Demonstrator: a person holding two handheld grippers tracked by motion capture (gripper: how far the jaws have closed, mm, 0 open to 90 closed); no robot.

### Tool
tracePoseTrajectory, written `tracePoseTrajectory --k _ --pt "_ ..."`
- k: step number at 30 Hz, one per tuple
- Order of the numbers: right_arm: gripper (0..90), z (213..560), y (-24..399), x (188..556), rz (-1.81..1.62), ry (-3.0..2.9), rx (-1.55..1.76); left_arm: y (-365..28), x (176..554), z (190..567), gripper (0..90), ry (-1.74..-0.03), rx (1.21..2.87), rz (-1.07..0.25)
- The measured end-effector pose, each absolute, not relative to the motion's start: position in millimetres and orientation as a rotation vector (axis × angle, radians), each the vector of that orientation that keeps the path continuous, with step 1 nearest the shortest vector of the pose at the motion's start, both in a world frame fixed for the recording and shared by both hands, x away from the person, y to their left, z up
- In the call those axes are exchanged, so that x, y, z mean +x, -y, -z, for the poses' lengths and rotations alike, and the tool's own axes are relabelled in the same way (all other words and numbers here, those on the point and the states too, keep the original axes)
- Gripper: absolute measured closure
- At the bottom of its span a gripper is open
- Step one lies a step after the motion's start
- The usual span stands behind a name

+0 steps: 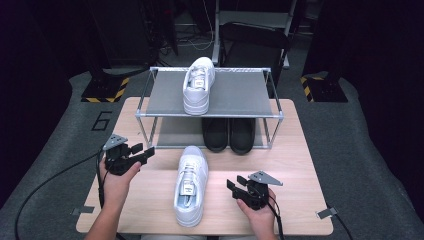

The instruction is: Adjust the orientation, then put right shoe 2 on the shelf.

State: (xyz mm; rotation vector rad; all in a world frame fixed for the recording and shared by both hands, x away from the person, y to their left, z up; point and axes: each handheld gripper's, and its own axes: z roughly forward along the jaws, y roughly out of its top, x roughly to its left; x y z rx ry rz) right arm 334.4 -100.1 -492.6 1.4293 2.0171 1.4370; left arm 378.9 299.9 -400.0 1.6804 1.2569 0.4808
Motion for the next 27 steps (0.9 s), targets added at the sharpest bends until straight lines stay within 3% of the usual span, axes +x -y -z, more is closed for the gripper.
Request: tracePoseTrajectory --k 27 --pt "49.7 487 77 330 -1.492 -2.068 1.407 -305 369 417 45.2 -1.285 1.678 -0.460"
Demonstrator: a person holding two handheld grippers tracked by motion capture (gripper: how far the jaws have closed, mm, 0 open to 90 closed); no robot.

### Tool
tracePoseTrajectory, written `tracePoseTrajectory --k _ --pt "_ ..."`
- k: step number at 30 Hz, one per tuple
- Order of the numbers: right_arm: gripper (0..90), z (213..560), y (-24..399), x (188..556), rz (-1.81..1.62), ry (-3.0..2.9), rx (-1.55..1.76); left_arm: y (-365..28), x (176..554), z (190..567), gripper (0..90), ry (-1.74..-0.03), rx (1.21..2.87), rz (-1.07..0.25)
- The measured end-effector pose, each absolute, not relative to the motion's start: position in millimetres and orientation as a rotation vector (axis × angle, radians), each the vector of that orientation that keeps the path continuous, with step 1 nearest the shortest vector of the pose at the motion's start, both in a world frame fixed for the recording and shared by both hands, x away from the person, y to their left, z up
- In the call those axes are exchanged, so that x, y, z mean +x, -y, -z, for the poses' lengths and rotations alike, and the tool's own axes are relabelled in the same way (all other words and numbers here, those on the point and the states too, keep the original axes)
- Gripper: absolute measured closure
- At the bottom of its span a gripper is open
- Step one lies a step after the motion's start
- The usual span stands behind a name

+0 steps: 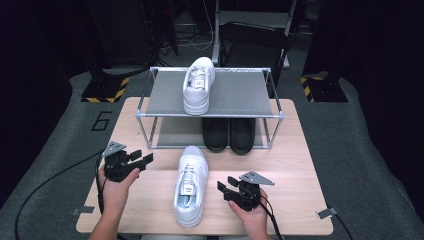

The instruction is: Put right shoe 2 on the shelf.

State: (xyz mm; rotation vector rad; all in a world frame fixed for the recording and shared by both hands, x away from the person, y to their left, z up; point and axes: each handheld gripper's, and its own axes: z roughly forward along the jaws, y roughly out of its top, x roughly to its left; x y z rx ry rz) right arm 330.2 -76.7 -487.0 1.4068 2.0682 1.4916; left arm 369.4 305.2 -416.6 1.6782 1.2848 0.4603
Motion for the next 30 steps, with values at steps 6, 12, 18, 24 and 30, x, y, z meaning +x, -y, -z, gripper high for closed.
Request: tracePoseTrajectory --k 6,12,18,24,30 --pt "49.0 480 64 327 -1.533 -2.105 1.358 -304 366 418 45.1 -1.285 1.677 -0.453" --pt "47.7 475 46 323 -1.567 -2.150 1.300 -306 363 421 45.1 -1.294 1.671 -0.445" --pt "47.1 479 36 324 -1.571 -2.178 1.295 -311 362 424 45.0 -1.312 1.660 -0.434" --pt "46.7 476 34 325 -1.579 -2.178 1.286 -313 361 425 44.5 -1.318 1.651 -0.451" --pt "46.5 474 31 326 -1.582 -2.174 1.279 -312 361 424 44.1 -1.317 1.661 -0.448"
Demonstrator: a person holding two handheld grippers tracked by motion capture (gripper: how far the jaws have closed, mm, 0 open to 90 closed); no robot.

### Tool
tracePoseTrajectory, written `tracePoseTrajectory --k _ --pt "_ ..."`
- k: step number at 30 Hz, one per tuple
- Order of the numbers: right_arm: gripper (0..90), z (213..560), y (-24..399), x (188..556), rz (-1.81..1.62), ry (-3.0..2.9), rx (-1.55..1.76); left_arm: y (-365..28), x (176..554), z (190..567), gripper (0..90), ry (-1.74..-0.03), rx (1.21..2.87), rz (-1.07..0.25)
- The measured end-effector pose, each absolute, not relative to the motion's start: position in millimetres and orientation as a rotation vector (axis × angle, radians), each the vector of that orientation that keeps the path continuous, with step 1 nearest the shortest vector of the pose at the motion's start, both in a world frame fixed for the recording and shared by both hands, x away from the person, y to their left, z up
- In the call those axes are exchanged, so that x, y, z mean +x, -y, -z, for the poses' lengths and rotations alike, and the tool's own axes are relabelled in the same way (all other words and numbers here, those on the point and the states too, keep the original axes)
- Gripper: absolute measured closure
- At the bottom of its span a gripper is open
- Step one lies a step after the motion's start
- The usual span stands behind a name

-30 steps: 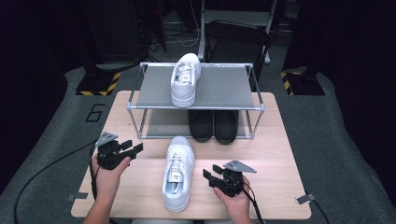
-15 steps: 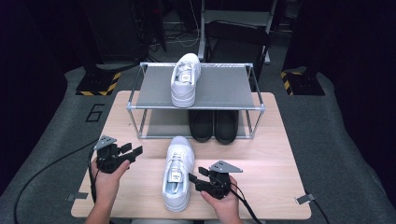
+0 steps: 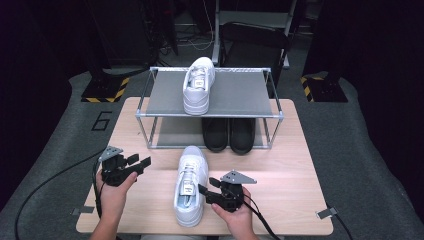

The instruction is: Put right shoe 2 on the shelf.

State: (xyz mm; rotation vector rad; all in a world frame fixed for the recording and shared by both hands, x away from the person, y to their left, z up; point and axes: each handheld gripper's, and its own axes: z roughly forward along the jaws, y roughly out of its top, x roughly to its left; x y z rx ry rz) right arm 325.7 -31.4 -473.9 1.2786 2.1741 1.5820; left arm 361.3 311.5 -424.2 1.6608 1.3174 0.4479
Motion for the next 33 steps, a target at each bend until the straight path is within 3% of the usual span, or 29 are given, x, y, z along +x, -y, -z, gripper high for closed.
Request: tracePoseTrajectory --k 19,27,33 --pt "46.3 486 12 330 -1.509 -2.247 1.228 -315 361 428 43.9 -1.330 1.645 -0.448" --pt "55.0 482 15 330 -1.513 -2.262 1.239 -317 360 429 44.0 -1.345 1.630 -0.432" --pt "68.7 477 25 332 -1.470 -2.210 1.258 -319 359 430 44.0 -1.355 1.625 -0.424"
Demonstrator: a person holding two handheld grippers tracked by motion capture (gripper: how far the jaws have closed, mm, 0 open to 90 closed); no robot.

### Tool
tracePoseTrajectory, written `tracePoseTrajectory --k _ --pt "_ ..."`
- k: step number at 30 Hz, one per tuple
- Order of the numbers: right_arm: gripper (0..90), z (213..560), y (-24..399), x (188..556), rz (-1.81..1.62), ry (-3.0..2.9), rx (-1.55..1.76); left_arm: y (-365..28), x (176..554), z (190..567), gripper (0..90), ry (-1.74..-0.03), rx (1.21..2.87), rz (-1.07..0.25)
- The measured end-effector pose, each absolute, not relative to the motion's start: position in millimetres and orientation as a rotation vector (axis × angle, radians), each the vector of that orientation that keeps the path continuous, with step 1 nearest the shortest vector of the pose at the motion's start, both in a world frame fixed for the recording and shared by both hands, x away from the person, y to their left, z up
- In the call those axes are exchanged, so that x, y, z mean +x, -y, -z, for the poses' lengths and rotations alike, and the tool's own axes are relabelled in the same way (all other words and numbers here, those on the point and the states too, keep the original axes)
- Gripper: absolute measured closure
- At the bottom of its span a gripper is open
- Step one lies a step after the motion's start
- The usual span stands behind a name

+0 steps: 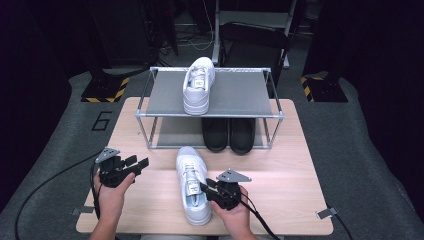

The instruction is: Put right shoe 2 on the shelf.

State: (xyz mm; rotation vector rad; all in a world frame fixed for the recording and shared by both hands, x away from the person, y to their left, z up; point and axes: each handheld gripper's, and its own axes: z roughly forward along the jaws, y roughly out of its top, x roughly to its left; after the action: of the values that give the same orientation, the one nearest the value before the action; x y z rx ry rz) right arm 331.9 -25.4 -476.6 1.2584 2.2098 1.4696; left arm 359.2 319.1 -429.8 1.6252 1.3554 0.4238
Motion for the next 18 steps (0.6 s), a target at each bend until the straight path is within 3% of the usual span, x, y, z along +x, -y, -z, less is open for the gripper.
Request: tracePoseTrajectory --k 8,12,18 --pt "73.5 474 32 336 -1.437 -2.231 1.245 -320 360 433 44.0 -1.364 1.623 -0.414" --pt "81.1 471 36 335 -1.398 -2.216 1.205 -320 360 433 44.0 -1.363 1.620 -0.415" --pt "82.4 470 47 340 -1.386 -2.200 1.233 -321 360 434 44.0 -1.367 1.615 -0.416"
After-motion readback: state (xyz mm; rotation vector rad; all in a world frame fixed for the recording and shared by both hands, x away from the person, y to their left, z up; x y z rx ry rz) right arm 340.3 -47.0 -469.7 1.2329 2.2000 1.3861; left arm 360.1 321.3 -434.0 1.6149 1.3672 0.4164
